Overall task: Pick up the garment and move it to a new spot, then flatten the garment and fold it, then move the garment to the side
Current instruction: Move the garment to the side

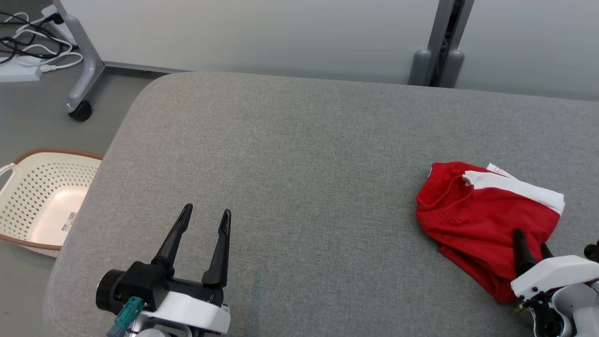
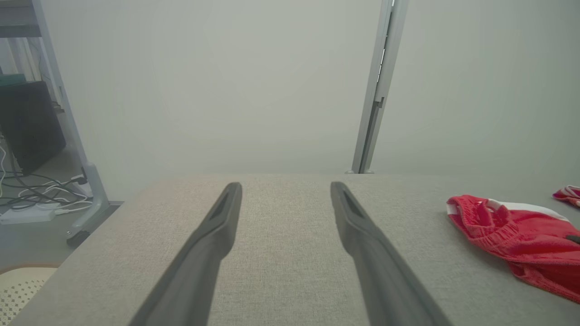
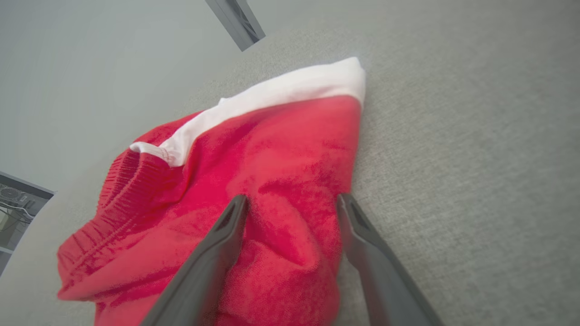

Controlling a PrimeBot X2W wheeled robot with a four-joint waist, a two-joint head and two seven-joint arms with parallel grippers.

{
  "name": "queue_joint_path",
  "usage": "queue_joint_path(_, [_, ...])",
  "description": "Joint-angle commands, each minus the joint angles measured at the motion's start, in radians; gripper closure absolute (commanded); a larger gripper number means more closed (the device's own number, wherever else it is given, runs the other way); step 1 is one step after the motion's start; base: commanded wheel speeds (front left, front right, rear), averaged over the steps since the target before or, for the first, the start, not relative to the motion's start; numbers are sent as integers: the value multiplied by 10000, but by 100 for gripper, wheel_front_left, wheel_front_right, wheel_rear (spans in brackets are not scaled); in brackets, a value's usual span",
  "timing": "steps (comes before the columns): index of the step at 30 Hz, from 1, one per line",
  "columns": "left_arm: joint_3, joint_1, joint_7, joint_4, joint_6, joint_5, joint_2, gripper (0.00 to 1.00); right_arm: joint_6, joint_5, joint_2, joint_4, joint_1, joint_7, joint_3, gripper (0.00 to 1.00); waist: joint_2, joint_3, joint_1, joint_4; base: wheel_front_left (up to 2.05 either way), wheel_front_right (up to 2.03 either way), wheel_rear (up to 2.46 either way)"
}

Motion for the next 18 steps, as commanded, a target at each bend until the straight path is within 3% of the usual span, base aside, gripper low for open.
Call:
queue_joint_path(1, [18,-237,-6,-27,-65,66,33,0,0,36,-125,148,-177,49,-27,0,-1,127,0,56,0,0,0])
queue_joint_path(18, [-48,-486,-6,-1,26,10,34,0,-6,-927,-252,2048,-1064,-851,-989,0,-1,424,0,64,0,0,0])
